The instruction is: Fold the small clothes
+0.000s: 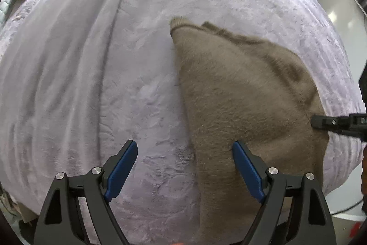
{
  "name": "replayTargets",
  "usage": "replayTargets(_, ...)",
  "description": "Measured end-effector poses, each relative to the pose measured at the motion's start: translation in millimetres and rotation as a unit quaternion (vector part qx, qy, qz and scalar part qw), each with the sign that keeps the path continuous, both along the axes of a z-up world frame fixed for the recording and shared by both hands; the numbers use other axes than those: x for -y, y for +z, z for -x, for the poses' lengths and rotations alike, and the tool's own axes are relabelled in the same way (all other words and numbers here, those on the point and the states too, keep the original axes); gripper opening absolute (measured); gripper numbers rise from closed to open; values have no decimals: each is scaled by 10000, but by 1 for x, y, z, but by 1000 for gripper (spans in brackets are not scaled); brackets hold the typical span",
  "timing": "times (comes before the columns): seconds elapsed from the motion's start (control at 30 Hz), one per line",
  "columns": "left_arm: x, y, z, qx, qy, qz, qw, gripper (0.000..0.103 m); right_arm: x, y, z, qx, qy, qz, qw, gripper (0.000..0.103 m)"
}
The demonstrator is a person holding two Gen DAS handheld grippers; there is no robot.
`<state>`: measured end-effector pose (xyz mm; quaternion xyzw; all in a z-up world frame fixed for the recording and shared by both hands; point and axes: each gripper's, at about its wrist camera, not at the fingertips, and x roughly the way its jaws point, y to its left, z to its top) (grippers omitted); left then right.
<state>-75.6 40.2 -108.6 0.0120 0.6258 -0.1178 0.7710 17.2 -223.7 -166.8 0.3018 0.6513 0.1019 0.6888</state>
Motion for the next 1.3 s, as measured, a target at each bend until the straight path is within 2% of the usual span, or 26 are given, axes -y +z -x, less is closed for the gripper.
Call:
replayTargets(0.1, -3, -9, 2, -123, 78, 189, 9997, 86, 0, -16, -3, -99, 270, 550, 9981, 9)
replayTargets(0.17, 0, -10, 3, -147, 68, 130, 9998, 94, 0, -28, -2, -130, 322, 700, 9969, 9)
replayTargets(0.33, -3, -9, 5, -189, 32, 151, 9997, 94, 11, -31, 12, -102, 25, 474, 9988, 10)
replayTargets(0.53, -7, -2, 4, -159, 37, 142, 9998, 94, 19, -12, 36, 83, 11, 303, 9995, 13)
replayTargets(0.6, -9, 3, 3, -94, 72, 139, 9998, 94, 18, -7, 45, 30, -4, 217, 9998, 18)
replayTargets(0.67, -13, 9, -1, 19, 161, 166, 9997, 94, 18, -3, 53, -27, 11, 248, 9997, 37)
replayTargets(0.7, -12, 11, -3, 48, 192, 168, 9997, 94, 16, -1, 59, -57, 65, 319, 9995, 43)
replayTargets(0.73, -13, 12, -7, 73, 222, 153, 9996, 94, 9, 0, 62, -51, 156, 419, 9990, 46)
replayTargets(0.83, -11, 7, -12, 85, 177, -49, 9998, 94, -8, 9, 70, 53, 547, 830, 9950, 46)
replayTargets(0.9, -5, 1, -9, 53, 38, -233, 9997, 94, -21, 8, 74, 60, 788, 937, 9925, 44)
replayTargets(1.0, -2, -1, -3, 29, -26, -210, 9998, 94, -36, 1, 75, -110, 971, 943, 9907, 33)
replayTargets(1.07, -2, -2, 1, 15, -13, -200, 9998, 94, -45, -3, 78, -131, 1131, 1171, 9866, 9)
replayTargets(1.23, -6, -10, 7, -63, 55, -79, 9999, 94, -62, -27, 75, -139, 1461, 1802, 9726, 7)
replayTargets(1.3, -6, -9, 8, -74, 60, -79, 9999, 94, -64, -32, 78, -77, 1530, 1885, 9700, 6)
